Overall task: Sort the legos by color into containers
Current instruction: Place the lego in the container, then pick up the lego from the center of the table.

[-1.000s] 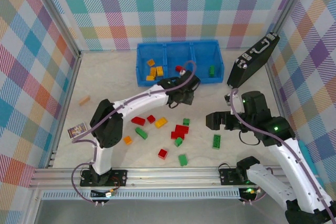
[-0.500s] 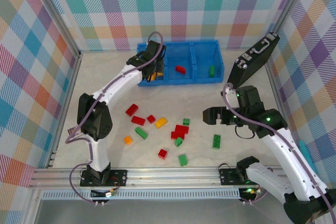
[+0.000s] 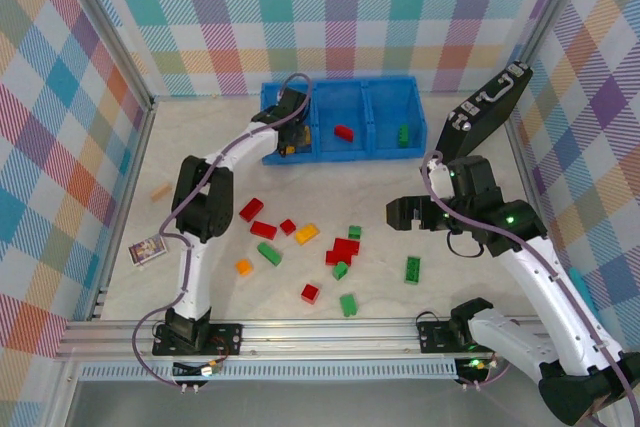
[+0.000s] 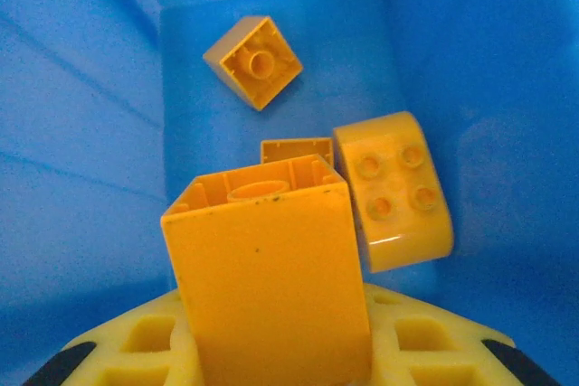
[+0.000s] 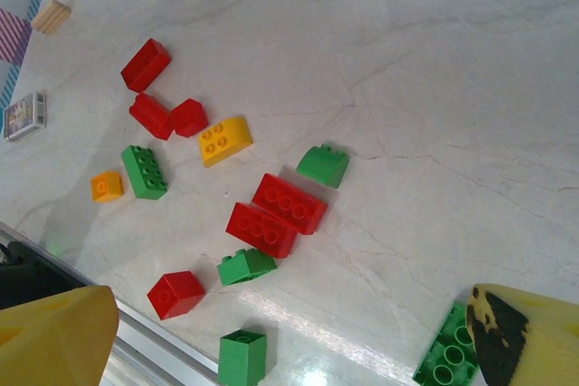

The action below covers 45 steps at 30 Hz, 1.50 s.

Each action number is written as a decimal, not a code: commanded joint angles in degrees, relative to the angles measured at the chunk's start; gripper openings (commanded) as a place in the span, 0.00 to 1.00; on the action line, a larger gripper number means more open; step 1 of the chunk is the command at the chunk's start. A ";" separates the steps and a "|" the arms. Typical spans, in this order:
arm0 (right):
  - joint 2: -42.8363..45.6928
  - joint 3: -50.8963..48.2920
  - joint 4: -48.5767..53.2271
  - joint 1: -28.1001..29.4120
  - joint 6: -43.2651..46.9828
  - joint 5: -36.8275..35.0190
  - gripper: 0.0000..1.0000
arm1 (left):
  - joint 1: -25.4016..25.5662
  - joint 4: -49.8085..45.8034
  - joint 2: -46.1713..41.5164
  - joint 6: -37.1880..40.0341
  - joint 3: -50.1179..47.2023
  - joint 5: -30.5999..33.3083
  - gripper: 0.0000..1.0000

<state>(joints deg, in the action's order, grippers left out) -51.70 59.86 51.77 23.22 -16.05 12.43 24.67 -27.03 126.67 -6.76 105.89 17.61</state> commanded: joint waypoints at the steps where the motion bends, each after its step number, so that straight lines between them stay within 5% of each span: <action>1: -0.14 0.05 -1.80 0.24 1.65 -0.15 0.99 | -0.06 0.09 -0.02 -0.17 2.09 -0.14 0.34; 6: -0.69 1.05 -1.08 0.22 3.12 0.22 0.99 | -0.17 0.05 -1.18 0.22 0.71 -0.36 0.55; 12: -0.43 -0.93 -2.55 0.20 4.46 -0.30 0.99 | -0.14 0.12 -6.79 7.51 -0.03 -5.35 0.68; 16: -2.08 -0.71 -3.96 0.23 4.89 -0.10 0.99 | -0.14 -2.17 -12.04 9.64 -2.21 -8.84 0.69; 22: -0.60 0.04 -7.29 0.15 6.16 -2.03 0.99 | 2.46 8.47 -28.64 11.79 -24.11 -12.92 0.69; 29: -3.76 3.03 -6.69 0.16 8.35 -2.77 0.99 | 12.57 5.31 -39.67 19.03 -41.35 -10.63 0.66; 38: -5.45 5.02 -8.79 0.16 7.30 -9.88 0.99 | 19.06 3.90 -40.48 13.44 -50.59 -12.67 0.62; 45: -8.24 6.65 -8.81 0.16 7.81 -6.81 0.99 | 20.49 6.37 -36.07 11.34 -51.77 -11.82 0.61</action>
<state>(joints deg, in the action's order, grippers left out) -59.81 65.36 44.34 23.27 -8.93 4.51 44.16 -23.00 88.68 6.13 54.22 6.22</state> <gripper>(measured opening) 0.988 0.614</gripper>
